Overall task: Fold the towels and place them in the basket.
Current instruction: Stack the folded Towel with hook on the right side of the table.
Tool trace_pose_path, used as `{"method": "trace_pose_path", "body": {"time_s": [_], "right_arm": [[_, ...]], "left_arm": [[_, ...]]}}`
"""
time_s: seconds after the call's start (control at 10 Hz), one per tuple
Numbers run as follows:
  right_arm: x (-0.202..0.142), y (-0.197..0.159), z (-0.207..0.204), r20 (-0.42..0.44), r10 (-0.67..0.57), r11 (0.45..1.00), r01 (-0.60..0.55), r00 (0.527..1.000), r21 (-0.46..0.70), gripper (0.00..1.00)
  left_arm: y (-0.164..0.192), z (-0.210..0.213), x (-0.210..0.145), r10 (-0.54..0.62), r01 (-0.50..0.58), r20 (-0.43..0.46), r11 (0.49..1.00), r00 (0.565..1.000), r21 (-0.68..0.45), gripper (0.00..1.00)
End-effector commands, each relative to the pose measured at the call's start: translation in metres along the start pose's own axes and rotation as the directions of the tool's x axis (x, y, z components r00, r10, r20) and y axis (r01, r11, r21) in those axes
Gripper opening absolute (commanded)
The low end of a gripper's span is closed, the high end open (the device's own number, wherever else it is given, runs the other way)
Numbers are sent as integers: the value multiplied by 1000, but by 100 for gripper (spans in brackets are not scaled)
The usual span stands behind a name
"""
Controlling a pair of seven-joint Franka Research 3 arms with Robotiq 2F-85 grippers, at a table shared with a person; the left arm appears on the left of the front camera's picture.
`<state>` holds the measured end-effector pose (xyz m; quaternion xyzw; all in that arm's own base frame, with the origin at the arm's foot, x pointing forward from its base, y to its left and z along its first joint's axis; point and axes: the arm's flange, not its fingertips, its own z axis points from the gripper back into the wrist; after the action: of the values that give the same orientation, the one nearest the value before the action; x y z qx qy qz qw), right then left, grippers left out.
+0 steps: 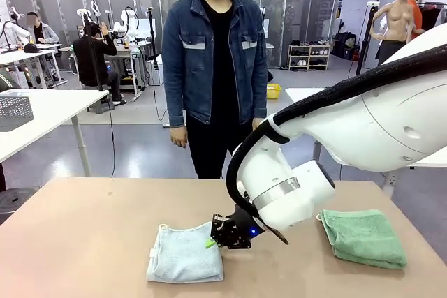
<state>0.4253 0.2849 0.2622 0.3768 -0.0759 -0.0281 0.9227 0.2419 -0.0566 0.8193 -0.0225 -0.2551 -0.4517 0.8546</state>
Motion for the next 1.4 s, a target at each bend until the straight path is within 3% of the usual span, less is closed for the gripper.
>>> {"method": "trace_pose_path", "body": {"time_s": [0.0, 0.5, 0.6, 0.8, 1.0, 1.3], "right_arm": [[-6, 13, 5, 12, -36, 998, 36, 999, -57, 0], [-3, 3, 0, 9, -9, 1000, 9, 1000, -14, 0], [-4, 4, 0, 16, -23, 999, 23, 1000, -24, 6], [-6, 37, 64, -29, 115, 993, -116, 993, -39, 6], [7, 38, 125, -25, 223, 963, -224, 975, -151, 6], [33, 23, 188, -54, 346, 924, -350, 937, -153, 6]], "left_arm": [[1, -1, -3, -5, 5, -10, 1000, 1000, 23, 100], [1, -1, -3, -5, 5, -10, 1000, 1000, 23, 100], [1, -1, -3, -5, 5, -10, 1000, 1000, 23, 100], [1, -1, -3, -5, 5, -10, 1000, 1000, 23, 100], [1, -1, -3, -5, 5, -10, 1000, 1000, 23, 100], [1, -1, -3, -5, 5, -10, 1000, 1000, 23, 100]]}}
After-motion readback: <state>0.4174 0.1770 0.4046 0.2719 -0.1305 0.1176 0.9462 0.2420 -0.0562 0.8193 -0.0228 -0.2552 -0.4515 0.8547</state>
